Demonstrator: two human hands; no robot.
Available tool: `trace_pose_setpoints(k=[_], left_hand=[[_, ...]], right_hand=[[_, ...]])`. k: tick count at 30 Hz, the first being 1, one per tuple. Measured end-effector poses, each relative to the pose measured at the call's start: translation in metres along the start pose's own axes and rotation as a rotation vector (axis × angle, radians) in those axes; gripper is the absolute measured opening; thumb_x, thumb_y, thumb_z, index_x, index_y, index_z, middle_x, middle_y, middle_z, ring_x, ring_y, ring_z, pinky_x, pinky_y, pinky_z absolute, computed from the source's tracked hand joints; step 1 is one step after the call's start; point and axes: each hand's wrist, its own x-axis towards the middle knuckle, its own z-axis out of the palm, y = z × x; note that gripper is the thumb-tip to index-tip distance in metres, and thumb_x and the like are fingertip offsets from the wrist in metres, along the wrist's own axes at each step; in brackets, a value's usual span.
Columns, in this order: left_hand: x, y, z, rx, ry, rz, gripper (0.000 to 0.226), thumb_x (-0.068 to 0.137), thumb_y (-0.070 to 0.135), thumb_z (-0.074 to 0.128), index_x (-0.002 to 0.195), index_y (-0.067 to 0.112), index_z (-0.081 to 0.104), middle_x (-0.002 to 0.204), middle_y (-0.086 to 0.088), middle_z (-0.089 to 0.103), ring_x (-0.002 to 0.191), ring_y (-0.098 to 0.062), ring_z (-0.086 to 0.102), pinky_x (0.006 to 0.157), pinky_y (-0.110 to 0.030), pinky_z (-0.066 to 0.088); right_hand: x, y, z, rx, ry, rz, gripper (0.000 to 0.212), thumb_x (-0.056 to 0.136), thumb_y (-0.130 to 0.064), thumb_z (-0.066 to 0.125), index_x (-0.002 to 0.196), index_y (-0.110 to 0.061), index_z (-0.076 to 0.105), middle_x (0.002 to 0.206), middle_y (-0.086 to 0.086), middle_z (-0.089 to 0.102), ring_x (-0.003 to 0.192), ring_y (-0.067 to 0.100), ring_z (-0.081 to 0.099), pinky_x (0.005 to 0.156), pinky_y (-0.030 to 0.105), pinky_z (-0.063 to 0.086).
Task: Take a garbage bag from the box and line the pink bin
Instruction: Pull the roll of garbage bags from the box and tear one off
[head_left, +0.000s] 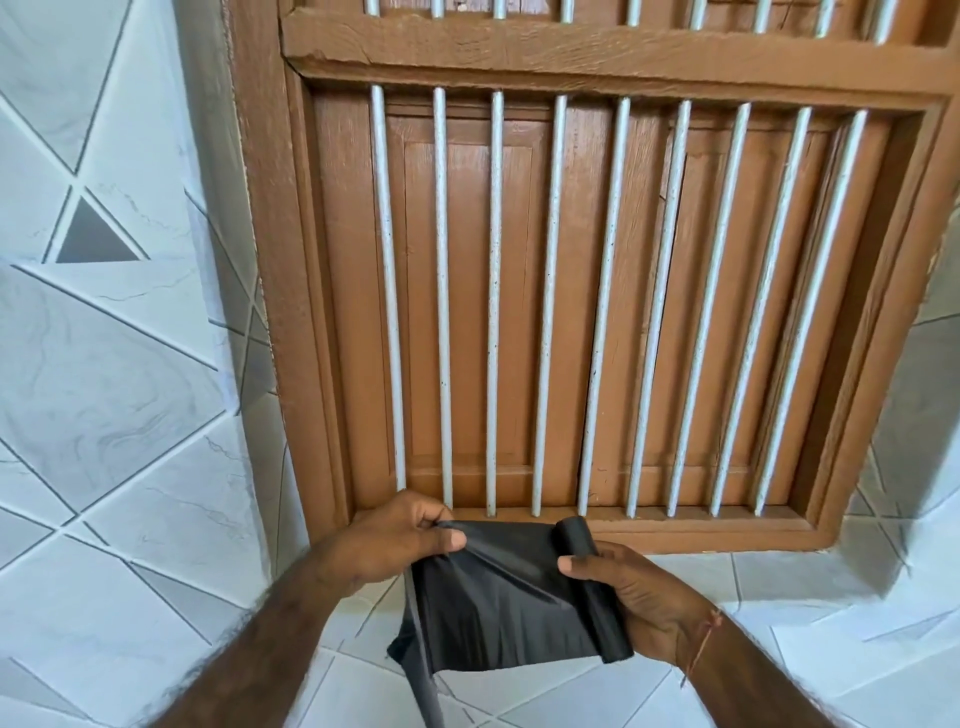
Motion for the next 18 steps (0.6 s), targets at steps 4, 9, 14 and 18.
trace_pose_setpoints(k=[4, 9, 14, 18], left_hand=[[-0.007, 0.006, -0.015, 0.045, 0.010, 0.000, 0.018, 0.090, 0.022, 0.066, 0.081, 0.007, 0.069, 0.071, 0.001, 0.062, 0.070, -0.007, 0.057, 0.062, -0.015, 0.044], [-0.015, 0.005, -0.032, 0.071, 0.017, -0.008, 0.022, 0.088, 0.025, 0.068, 0.082, 0.004, 0.069, 0.076, -0.004, 0.062, 0.073, -0.010, 0.057, 0.066, -0.020, 0.044], [-0.023, 0.001, -0.044, 0.149, 0.002, -0.067, 0.018, 0.089, 0.027, 0.067, 0.073, 0.019, 0.071, 0.068, 0.008, 0.065, 0.072, -0.004, 0.061, 0.068, -0.020, 0.044], [-0.027, 0.000, -0.051, 0.409, -0.031, -0.180, 0.026, 0.086, 0.033, 0.069, 0.062, 0.025, 0.065, 0.061, 0.016, 0.057, 0.067, -0.004, 0.053, 0.065, -0.022, 0.039]], right_hand=[[0.002, -0.001, -0.001, -0.037, 0.093, -0.035, 0.052, 0.060, -0.015, 0.086, 0.107, 0.000, 0.073, 0.103, 0.024, 0.074, 0.089, 0.037, 0.069, 0.082, 0.048, 0.058], [0.004, 0.001, -0.010, 0.019, 0.140, -0.031, 0.061, 0.052, -0.020, 0.085, 0.109, 0.000, 0.072, 0.113, 0.029, 0.069, 0.099, 0.040, 0.066, 0.093, 0.056, 0.051], [0.002, -0.003, -0.013, 0.050, 0.140, -0.034, 0.058, 0.054, -0.021, 0.086, 0.108, -0.003, 0.073, 0.108, 0.023, 0.073, 0.104, 0.040, 0.066, 0.096, 0.052, 0.052], [0.000, -0.010, -0.008, -0.124, 0.172, -0.147, 0.045, 0.067, -0.014, 0.086, 0.109, -0.005, 0.070, 0.099, 0.018, 0.076, 0.096, 0.037, 0.071, 0.091, 0.050, 0.056]])
